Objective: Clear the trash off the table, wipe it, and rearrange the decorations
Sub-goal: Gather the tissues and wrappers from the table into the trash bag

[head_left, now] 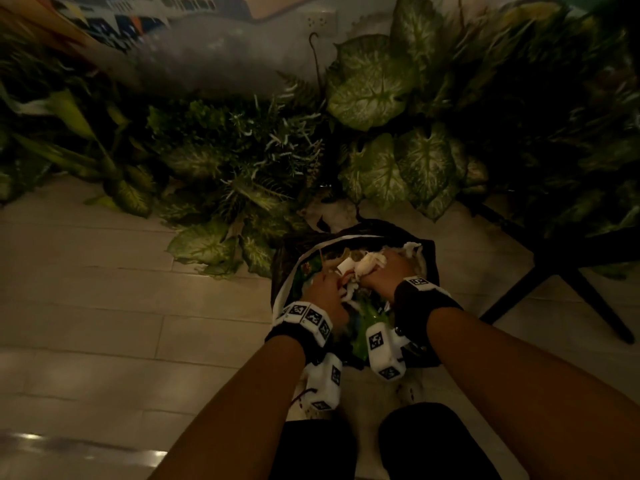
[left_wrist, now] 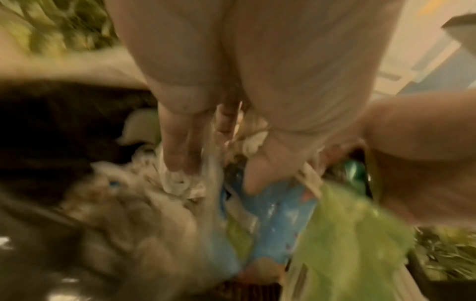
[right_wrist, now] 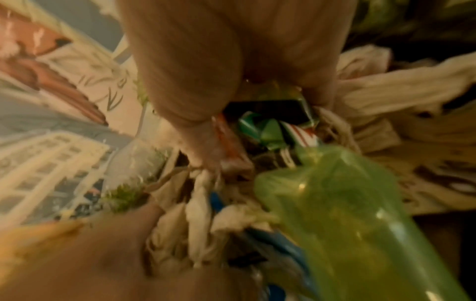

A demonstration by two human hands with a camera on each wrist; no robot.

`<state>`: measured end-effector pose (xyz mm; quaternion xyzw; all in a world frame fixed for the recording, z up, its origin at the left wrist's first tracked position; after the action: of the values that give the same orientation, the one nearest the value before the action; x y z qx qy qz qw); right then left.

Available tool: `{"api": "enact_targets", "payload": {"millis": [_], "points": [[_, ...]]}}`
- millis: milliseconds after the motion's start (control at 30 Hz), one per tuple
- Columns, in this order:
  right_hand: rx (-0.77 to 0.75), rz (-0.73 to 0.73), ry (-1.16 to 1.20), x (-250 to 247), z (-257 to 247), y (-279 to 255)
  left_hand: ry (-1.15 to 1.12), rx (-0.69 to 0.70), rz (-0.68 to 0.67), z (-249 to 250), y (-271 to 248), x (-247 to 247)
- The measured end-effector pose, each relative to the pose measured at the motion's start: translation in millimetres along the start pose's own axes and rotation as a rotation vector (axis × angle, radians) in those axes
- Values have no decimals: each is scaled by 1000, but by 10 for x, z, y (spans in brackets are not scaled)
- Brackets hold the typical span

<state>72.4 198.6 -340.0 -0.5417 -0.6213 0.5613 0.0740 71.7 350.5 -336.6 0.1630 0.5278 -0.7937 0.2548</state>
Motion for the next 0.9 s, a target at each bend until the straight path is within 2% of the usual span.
{"api": "enact_targets", "payload": {"millis": [100, 200, 333, 533, 600, 900], "points": [[34, 10, 121, -142, 48, -238, -25, 3, 41, -37, -221, -131], [2, 33, 249, -297, 4, -555, -21, 6, 88, -34, -427, -184], [18, 14, 371, -369, 42, -761, -4, -53, 60, -39, -600, -192], [-3, -49, 325, -439, 131, -985, -47, -86, 116, 76, -837, -341], [35, -75, 302, -453, 175, -1034, -38, -103, 138, 121, -893, -403], [75, -57, 289, -652, 267, -1290, -133, -61, 324, 401, -1287, -690]]}}
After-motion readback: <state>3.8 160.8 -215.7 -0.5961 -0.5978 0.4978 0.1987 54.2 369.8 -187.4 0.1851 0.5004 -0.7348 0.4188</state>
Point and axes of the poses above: each hand's wrist, its own y-axis towards the middle knuckle, its own x-axis out of the palm, z = x × y, the point moved 2 cm from there along y, towards the middle knuckle, and after that the axes turned 2 degrees about x, right-handed, at the moved point
